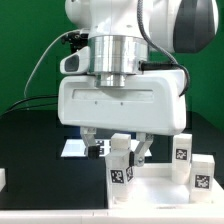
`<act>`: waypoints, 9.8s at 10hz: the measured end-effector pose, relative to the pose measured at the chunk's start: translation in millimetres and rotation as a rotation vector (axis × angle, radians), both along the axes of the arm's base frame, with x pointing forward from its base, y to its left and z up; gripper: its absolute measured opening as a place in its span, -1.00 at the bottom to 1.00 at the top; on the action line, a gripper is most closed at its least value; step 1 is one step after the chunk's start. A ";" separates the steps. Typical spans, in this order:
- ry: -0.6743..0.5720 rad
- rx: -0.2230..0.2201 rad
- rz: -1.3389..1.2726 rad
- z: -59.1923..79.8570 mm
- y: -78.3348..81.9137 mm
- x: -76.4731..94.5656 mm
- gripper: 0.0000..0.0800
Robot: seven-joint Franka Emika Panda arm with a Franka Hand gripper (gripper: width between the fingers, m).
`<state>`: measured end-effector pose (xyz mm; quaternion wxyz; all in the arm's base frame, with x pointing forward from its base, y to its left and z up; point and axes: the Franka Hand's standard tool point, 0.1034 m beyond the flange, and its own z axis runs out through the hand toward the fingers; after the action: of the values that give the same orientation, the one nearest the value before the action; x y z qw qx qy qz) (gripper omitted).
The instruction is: Assemble square table
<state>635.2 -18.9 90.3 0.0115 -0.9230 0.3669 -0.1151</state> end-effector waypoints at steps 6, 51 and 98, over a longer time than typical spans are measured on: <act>-0.021 0.080 -0.360 -1.1 -2.5 -1.0 -0.30; 0.097 0.205 -0.305 -5.7 24.3 -11.2 0.51; 0.172 0.304 -0.835 -17.2 14.5 0.4 -0.27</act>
Offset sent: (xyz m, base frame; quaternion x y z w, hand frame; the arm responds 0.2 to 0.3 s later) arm 0.0000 0.0000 0.0000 0.0000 0.0000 0.1296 0.9916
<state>635.6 -4.4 73.1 0.0691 -0.6902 0.7200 0.0224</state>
